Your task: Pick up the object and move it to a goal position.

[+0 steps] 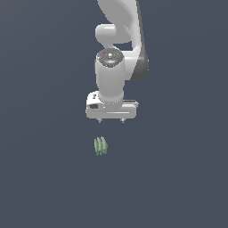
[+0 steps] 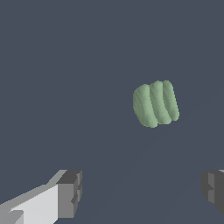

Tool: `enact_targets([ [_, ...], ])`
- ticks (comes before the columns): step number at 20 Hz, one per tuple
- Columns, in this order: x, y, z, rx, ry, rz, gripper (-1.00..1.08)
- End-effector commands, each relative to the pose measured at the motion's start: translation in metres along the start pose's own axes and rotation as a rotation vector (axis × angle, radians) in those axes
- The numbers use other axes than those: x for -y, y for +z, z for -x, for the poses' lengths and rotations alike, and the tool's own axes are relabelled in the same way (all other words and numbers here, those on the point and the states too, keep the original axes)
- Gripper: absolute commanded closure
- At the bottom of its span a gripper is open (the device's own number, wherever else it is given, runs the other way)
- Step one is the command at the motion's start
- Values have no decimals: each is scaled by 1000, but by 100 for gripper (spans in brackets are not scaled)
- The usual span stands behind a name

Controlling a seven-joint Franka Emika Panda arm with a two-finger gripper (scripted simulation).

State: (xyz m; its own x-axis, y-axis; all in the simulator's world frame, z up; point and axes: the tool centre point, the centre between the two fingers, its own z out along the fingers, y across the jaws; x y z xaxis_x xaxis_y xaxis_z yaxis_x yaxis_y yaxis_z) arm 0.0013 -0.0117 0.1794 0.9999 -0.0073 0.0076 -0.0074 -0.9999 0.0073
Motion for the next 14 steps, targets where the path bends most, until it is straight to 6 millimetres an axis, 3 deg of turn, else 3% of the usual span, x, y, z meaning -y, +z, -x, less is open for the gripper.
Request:
enact_targets([
  [1, 0, 0, 0, 0, 0, 0, -92],
  [14, 18, -20, -7, -34, 6, -31, -92],
])
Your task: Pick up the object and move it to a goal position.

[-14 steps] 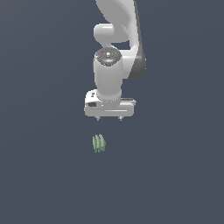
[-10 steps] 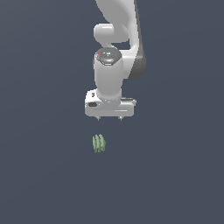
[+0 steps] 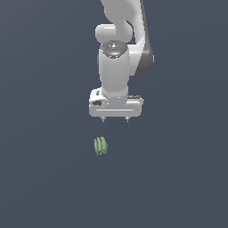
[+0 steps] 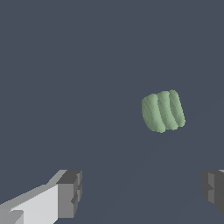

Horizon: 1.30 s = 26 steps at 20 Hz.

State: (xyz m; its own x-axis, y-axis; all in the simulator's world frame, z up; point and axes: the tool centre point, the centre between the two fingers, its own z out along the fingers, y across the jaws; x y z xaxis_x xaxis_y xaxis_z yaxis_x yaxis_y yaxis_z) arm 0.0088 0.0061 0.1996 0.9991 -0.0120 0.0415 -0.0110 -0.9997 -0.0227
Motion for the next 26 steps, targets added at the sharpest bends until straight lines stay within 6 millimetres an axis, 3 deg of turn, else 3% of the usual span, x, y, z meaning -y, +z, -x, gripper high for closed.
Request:
enact_targets([
  [1, -1, 1, 0, 1, 0, 0, -92],
  [9, -13, 18, -12, 9, -45, 6, -92],
  [20, -55, 75, -41, 33, -183, 17, -92],
  [26, -69, 96, -48, 42, -229, 18, -92],
])
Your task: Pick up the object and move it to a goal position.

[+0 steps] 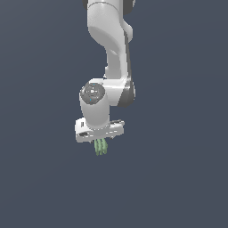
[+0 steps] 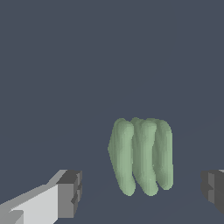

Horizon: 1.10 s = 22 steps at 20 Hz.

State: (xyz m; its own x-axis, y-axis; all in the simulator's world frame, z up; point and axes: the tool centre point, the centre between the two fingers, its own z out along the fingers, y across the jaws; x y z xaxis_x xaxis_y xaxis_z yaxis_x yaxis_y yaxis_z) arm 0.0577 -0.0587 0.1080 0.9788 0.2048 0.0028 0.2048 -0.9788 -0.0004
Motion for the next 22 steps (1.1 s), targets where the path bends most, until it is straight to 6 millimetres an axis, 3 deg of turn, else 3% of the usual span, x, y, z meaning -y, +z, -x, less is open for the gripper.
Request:
enact_targets([
  [1, -5, 6, -2, 1, -16, 0, -92],
  [9, -7, 13, -2, 3, -19, 0, -92],
  [18, -7, 54, -1, 3, -23, 0, -92],
  [22, -7, 60, -2, 3, -23, 0, -92],
])
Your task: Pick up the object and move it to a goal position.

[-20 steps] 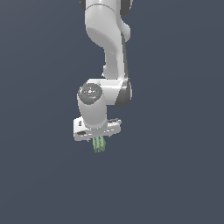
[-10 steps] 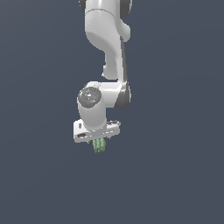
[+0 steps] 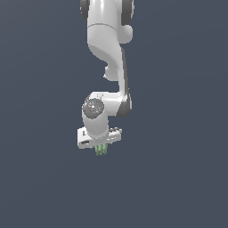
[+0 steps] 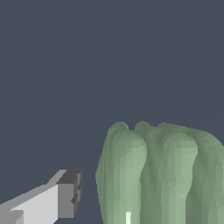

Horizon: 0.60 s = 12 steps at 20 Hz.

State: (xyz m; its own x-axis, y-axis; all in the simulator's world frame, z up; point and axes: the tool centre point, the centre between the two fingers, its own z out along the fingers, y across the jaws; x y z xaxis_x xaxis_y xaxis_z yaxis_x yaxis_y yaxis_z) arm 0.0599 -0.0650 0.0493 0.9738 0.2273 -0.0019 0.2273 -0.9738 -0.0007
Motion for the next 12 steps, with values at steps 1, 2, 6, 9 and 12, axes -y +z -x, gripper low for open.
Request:
enact_targets([
  [1, 0, 1, -1, -2, 0, 1, -92],
  [2, 0, 1, -2, -2, 0, 1, -92],
  [6, 0, 1, -2, -2, 0, 1, 108],
  [9, 0, 1, -2, -2, 0, 1, 108],
  [12, 0, 1, -2, -2, 0, 1, 108],
])
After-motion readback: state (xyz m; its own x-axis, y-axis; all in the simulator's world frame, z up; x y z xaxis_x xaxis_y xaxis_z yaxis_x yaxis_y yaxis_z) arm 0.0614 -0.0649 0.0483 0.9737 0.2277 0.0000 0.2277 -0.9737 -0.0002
